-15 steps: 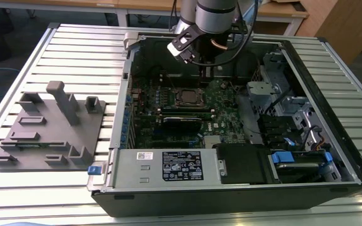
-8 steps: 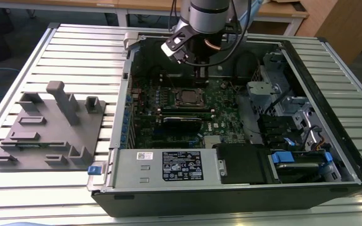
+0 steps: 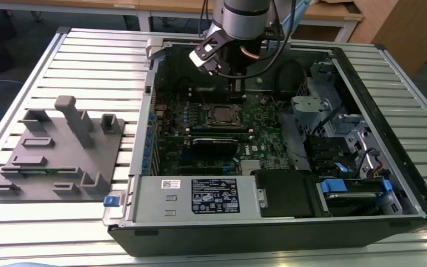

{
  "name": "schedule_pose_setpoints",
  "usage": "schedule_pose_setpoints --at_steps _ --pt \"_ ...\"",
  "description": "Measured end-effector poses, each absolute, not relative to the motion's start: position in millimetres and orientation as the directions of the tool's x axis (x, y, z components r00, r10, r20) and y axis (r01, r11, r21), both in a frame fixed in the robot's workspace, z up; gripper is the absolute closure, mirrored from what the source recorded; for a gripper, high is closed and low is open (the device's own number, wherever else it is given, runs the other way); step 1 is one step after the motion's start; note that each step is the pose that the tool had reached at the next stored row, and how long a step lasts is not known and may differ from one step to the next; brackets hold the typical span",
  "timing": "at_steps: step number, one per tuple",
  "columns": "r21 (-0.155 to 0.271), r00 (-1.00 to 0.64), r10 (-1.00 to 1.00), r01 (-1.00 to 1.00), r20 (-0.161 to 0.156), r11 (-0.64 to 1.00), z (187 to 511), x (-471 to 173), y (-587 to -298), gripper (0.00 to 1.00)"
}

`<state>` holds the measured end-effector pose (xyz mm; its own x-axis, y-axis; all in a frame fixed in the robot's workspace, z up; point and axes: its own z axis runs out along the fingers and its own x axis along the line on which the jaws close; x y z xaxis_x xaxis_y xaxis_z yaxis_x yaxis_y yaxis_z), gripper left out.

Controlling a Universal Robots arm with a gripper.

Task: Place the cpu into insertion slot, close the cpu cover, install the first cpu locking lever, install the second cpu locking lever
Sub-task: 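Close the cpu cover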

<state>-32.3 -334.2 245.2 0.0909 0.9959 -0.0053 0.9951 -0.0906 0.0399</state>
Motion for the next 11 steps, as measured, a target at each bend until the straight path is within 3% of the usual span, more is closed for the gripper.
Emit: schedule_pose_setpoints --at_steps 11 --pt "0.040 0.091 0.996 0.995 -0.005 -0.091 245.0 -37.0 -334.2 0.90"
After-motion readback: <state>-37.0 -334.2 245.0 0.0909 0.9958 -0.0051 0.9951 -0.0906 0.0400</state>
